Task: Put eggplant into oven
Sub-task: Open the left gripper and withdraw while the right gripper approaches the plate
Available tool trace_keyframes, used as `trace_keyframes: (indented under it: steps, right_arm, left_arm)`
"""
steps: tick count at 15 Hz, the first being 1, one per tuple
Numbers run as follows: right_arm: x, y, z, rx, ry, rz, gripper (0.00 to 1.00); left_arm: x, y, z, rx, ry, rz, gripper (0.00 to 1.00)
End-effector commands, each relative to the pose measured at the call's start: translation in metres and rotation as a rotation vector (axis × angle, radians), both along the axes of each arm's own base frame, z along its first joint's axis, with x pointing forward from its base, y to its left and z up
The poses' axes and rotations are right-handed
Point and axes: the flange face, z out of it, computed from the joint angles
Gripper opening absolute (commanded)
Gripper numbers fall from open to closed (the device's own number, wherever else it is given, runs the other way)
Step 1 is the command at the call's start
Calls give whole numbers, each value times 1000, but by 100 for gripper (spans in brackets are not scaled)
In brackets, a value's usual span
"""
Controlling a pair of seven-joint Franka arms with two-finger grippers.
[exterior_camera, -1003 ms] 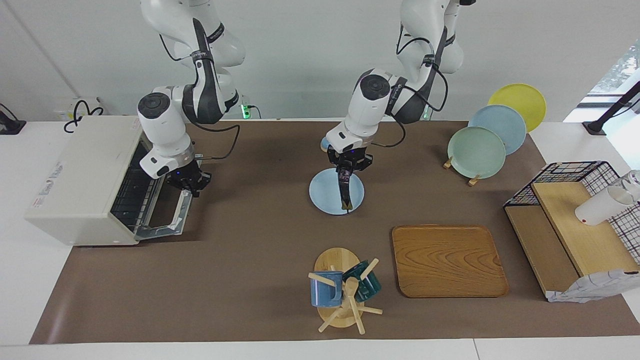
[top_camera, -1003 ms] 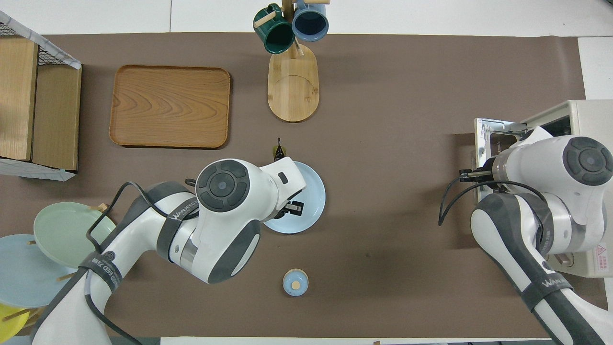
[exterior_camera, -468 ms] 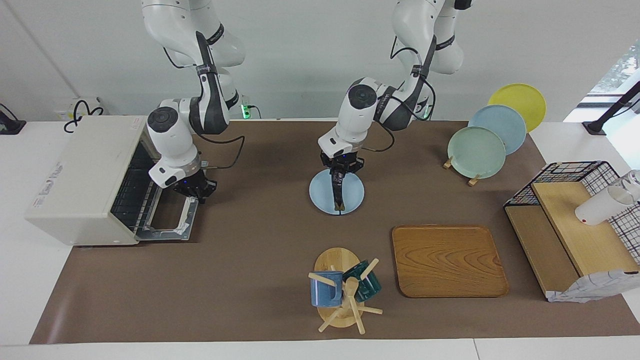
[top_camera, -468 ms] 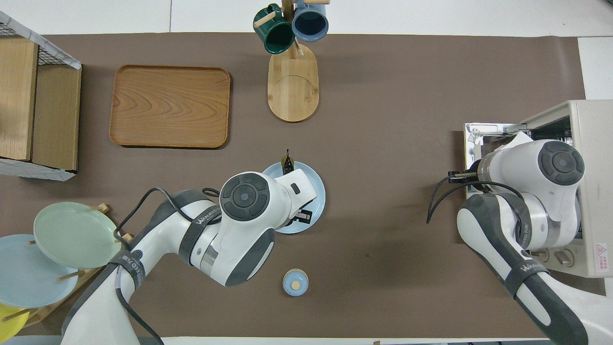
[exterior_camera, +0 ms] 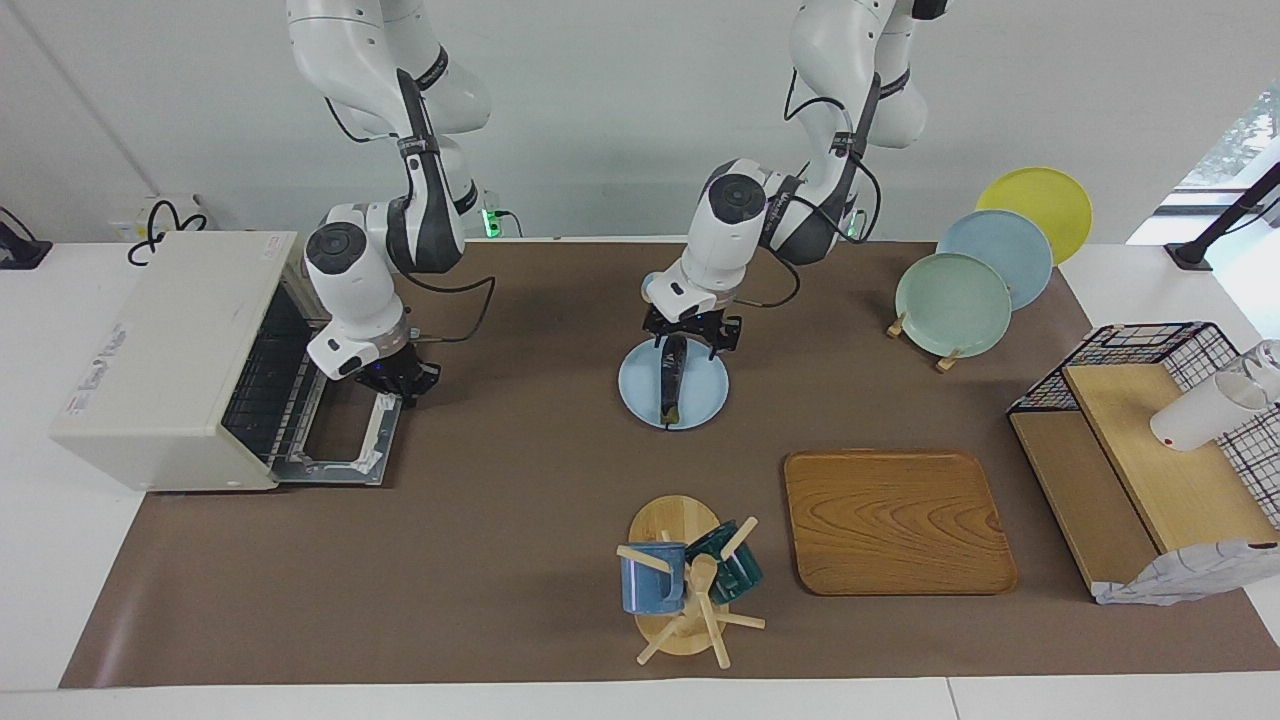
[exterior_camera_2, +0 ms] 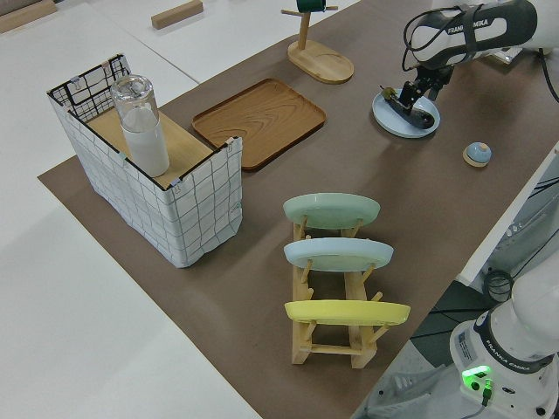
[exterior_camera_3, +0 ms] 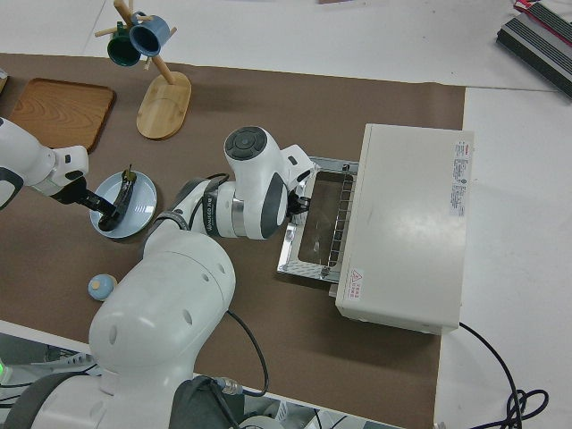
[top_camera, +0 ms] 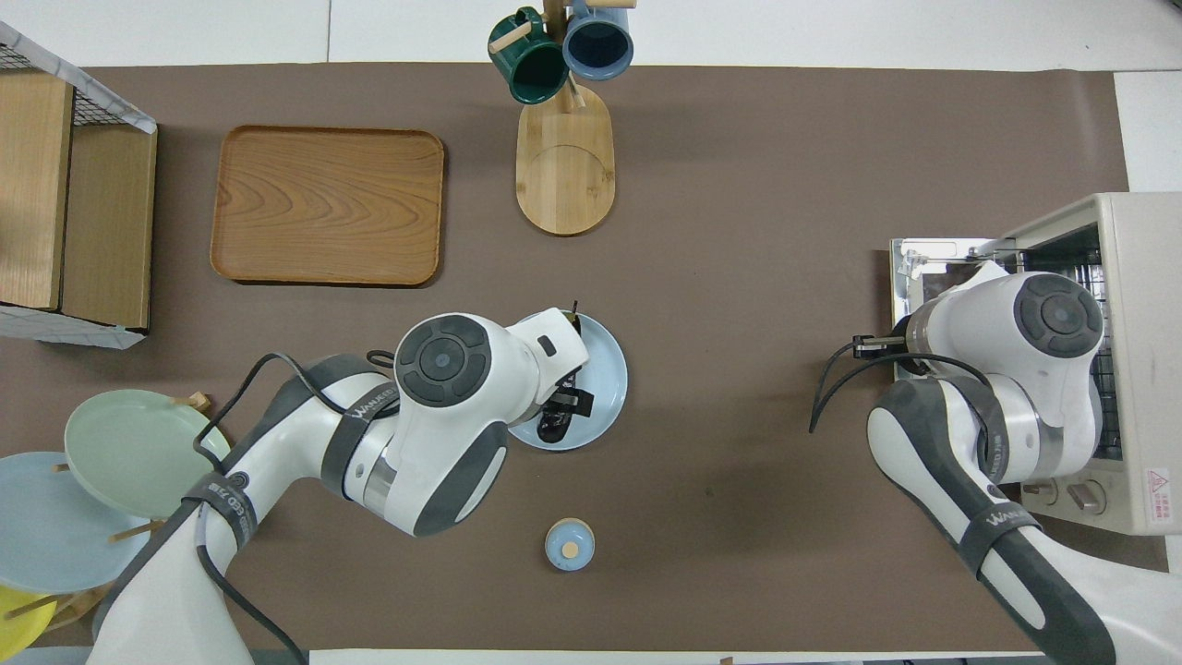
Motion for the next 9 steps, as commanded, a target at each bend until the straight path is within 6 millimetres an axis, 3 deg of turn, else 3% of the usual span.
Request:
trace_keyframes:
  steps: [1, 4, 5, 6, 7, 9]
  right_arm:
    - [-7, 26, 8, -14, 6, -8, 0]
    - [5, 67, 37, 18, 50, -26, 0]
    - [9, 85, 49, 27, 60, -47, 5]
    - [12, 105, 63, 26, 58, -50, 19]
    - [11, 134, 72, 24, 58, -28, 28]
    - [2, 193, 86, 27, 39, -5, 33]
  left_arm:
    - [28, 37, 40, -5, 17, 12, 100]
    - [70, 84, 90, -7, 38, 12, 100]
    - [81, 102, 103, -8, 41, 32, 100]
    - [92, 121, 115, -12, 35, 65, 100]
    - [102, 139, 123, -15, 24, 97, 100]
    - [115, 174, 136, -11, -6, 146, 100]
